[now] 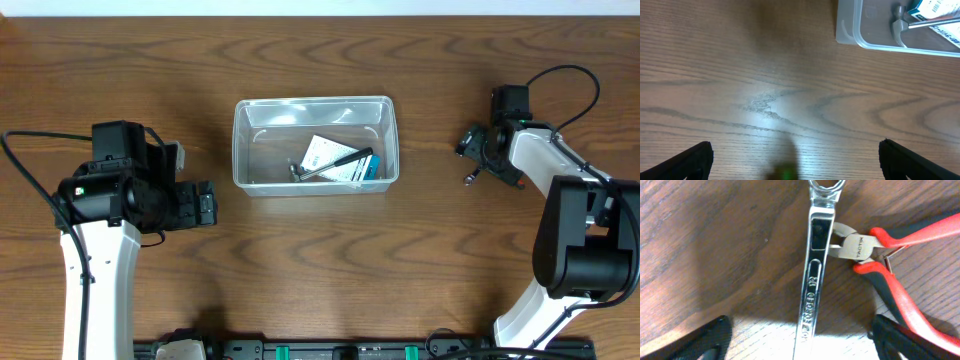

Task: Pack container
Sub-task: 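Close the right gripper on the silver wrench and lift it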

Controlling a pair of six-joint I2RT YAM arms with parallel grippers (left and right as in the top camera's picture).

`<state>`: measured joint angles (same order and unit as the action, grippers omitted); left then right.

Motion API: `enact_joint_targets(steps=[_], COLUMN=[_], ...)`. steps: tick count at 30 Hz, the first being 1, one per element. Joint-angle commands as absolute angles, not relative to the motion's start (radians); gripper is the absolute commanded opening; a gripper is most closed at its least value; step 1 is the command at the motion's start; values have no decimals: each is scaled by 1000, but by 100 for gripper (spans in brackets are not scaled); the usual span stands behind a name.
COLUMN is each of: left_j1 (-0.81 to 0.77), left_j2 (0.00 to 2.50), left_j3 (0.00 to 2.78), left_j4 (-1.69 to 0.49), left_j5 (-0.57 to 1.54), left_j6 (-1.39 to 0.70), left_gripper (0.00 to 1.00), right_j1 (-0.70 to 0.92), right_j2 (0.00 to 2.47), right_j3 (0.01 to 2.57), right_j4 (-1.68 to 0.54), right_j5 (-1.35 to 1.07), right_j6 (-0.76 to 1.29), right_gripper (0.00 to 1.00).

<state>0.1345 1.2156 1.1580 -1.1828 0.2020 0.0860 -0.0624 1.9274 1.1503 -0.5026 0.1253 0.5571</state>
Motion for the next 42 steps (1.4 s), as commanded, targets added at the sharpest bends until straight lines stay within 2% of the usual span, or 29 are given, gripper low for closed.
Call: enact_joint_targets(steps=[1, 12, 18, 26, 30, 33, 38, 42], left_j1=[131, 131, 131, 131, 131, 131, 131, 131], left_j2=[1216, 1216, 1216, 1216, 1216, 1216, 1216, 1216], left_j3=[1164, 1164, 1164, 1164, 1164, 1164, 1164, 1164], left_j4=[-1192, -1193, -1192, -1193, -1193, -1193, -1196, -1196], left_j5=[190, 190, 190, 190, 190, 190, 190, 190], left_j6=[89, 89, 89, 88, 88, 88, 88, 88], left_gripper=[98, 98, 98, 98, 98, 98, 98, 98], right_j1=[-76, -75, -75, -75, -75, -75, -75, -75], right_j2=[1982, 1982, 1982, 1982, 1982, 1982, 1982, 1982], right_j3=[1142, 1142, 1142, 1142, 1142, 1142, 1142, 1142], right_j4=[-502, -554, -578, -589, -595, -595, -598, -599], right_j5=[83, 47, 47, 47, 44, 44, 44, 44], right_j6=[579, 579, 578, 579, 579, 579, 579, 569], right_gripper=[86, 77, 68, 42, 20, 8, 1, 1])
